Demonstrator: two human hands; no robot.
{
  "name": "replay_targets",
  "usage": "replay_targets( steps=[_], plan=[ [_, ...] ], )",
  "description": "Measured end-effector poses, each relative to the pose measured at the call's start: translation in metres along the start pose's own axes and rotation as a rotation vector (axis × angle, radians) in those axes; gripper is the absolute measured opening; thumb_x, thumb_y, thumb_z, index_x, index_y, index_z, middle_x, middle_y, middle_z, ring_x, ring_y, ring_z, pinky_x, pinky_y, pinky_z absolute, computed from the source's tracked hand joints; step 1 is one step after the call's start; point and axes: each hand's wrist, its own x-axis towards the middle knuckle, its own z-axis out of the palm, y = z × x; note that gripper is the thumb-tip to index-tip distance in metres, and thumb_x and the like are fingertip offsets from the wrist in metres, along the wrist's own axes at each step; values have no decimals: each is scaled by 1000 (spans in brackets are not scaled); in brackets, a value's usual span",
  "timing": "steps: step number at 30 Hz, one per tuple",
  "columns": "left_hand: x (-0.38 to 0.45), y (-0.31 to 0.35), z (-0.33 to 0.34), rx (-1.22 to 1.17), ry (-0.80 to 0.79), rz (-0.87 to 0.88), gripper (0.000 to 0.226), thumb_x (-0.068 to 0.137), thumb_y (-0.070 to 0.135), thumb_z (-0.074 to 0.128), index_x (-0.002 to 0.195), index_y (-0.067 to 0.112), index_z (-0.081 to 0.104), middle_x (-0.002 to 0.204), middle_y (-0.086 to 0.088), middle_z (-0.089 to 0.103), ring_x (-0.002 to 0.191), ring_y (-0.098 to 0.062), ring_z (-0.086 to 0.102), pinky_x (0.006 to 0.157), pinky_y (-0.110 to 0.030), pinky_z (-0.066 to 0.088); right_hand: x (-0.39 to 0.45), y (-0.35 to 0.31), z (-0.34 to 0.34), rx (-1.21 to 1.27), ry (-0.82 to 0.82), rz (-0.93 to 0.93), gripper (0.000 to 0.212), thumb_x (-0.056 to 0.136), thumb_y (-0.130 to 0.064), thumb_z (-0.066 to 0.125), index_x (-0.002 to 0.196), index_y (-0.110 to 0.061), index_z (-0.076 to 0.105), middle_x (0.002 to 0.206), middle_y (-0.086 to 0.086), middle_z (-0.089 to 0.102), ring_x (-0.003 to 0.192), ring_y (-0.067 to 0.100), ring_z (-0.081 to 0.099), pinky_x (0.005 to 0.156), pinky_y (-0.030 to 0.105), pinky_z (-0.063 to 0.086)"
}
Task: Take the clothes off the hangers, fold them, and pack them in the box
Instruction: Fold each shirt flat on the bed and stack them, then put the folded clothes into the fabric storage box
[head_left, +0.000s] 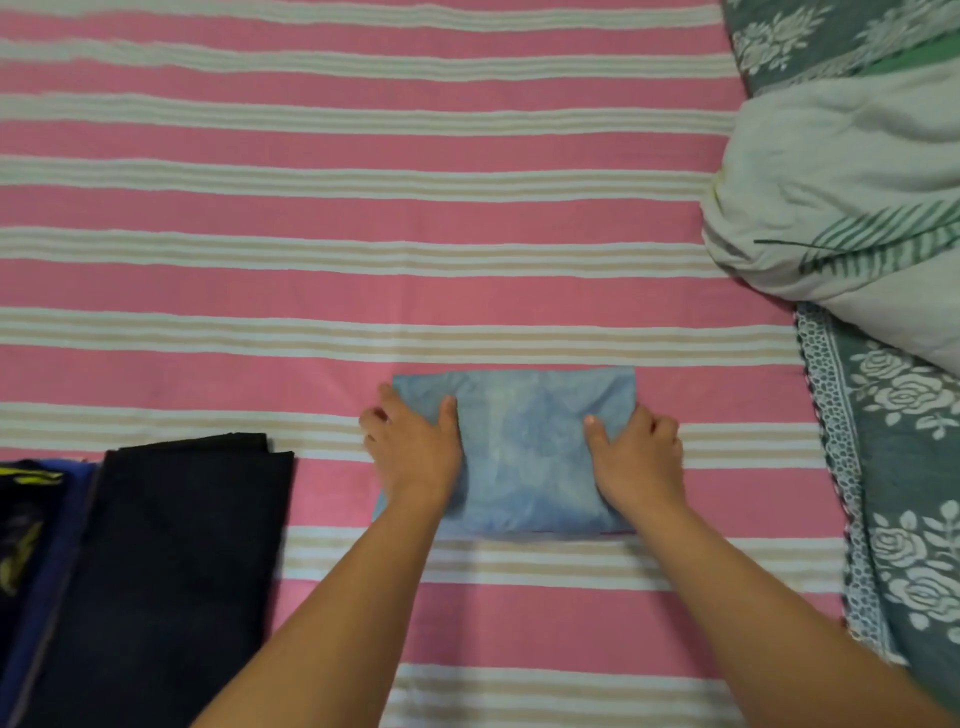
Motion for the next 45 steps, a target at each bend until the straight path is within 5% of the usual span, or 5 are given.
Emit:
replay_targets(
  steps=[15, 21, 26, 33, 45],
  plan=[
    [-186, -234, -243, -1207, 97, -492, 34, 99, 35, 63, 126, 16, 67, 117, -2, 75, 108, -21, 72, 99, -48, 55, -192, -253, 27, -231, -383, -883, 37, 97, -58, 46, 103, -22, 51, 96, 2, 63, 87, 29, 59, 74, 39, 46],
    [-170, -296, -238, -357, 208, -608, 44, 96, 38, 61, 132, 16, 47, 130, -7, 46, 118, -33, 48, 97, -44, 40, -213, -281, 123, -179, -134, -783, 63, 101, -47, 43, 154, -15, 32, 151, 22, 38, 138, 39, 32, 114, 49, 26],
    [-126, -291, -231, 254, 210, 612, 32, 92, 33, 52, 118, 27, 69, 142, -9, 53, 134, -31, 49, 111, -41, 41, -273, -237, 161, 181, -241, -374, 76, 98, -32, 59, 160, -17, 18, 160, 24, 20, 147, 39, 20, 121, 51, 21],
    [-42, -299, -203, 537, -249, 308, 79, 82, 69, -7, 150, 36, -28, 150, -9, -47, 151, -36, -29, 124, -50, -13, -269, -227, 200, -155, -410, -469, 68, 103, -46, 44, 159, -38, 8, 165, 18, -15, 147, 40, 26, 119, 42, 31],
    [-160, -219, -348, 329, -106, 180, 39, 99, 33, 47, 134, 20, 58, 138, -5, 57, 130, -28, 52, 104, -37, 42, -321, -257, 32, -281, -598, -545, 74, 87, -35, 48, 156, -19, 28, 150, 18, 45, 122, 30, 57, 92, 32, 50]
  ],
)
